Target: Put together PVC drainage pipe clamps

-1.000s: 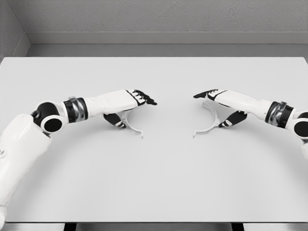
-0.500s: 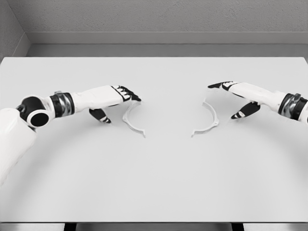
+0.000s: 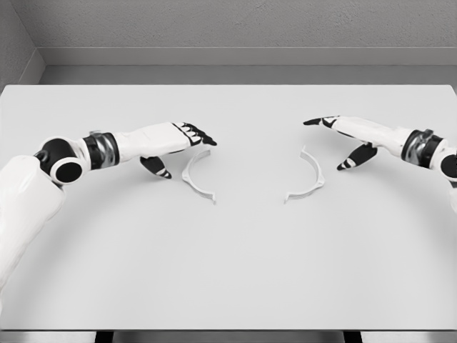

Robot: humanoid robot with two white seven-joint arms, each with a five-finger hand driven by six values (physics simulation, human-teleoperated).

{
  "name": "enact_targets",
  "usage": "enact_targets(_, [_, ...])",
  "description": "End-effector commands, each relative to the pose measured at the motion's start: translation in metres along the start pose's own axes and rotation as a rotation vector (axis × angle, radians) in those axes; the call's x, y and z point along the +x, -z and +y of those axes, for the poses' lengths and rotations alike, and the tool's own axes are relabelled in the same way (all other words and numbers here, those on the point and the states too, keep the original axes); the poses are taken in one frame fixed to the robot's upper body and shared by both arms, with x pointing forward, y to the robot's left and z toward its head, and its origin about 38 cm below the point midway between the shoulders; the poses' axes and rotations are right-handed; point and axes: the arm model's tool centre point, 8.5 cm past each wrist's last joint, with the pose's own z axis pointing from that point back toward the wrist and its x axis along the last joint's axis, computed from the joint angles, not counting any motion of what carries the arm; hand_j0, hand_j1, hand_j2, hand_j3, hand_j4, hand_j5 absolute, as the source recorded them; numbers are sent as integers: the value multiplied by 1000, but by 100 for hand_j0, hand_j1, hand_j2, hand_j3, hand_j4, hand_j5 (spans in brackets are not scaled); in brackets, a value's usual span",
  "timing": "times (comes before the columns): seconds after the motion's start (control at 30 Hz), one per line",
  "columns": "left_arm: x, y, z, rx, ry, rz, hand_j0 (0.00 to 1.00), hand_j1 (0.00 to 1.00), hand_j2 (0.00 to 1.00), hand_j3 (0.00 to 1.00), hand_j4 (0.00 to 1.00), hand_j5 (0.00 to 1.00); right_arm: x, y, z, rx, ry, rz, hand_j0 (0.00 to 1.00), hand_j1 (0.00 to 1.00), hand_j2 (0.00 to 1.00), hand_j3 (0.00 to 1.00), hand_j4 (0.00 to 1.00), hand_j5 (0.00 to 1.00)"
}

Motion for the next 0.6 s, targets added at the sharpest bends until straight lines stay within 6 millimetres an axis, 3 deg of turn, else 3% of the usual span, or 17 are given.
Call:
enact_targets(0.0, [3,3,0,6,-7,-8,100,100,100,100,100,100,4,5,2,-2,8,-12,100,100,100,100,100,100])
enact_targets(0.57, [19,24,10,27,1,-54,100,100,100,100,100,100,22,29,10,5,17,-68,100,100,100,100,100,100])
